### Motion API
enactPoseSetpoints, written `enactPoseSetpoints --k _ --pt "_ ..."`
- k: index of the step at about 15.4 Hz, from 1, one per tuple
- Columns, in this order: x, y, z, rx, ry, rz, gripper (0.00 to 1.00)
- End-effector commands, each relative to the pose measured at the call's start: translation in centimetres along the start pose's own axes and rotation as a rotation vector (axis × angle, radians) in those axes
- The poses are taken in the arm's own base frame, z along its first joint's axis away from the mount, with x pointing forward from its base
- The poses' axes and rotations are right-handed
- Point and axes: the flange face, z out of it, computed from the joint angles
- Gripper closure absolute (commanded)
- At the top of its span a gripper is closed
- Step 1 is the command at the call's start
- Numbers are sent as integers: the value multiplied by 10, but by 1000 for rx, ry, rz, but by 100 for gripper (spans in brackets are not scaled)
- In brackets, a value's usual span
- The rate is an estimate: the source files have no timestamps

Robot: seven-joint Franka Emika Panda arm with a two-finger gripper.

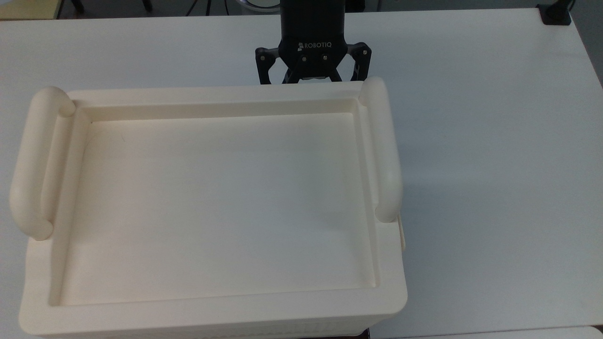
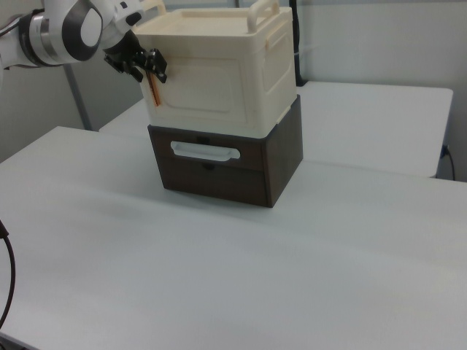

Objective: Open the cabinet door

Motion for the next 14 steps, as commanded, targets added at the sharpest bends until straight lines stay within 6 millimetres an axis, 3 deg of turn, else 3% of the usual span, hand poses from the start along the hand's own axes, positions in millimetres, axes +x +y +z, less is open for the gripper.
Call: enactPoseSetpoints --k 1,7,8,14 --pt "4 -7 2 -10 26 -13 36" --pt "4 -7 2 -14 26 -19 46" --pt "4 -7 3 -18 25 -22 55" --pt "3 -7 4 -17 20 -25 77"
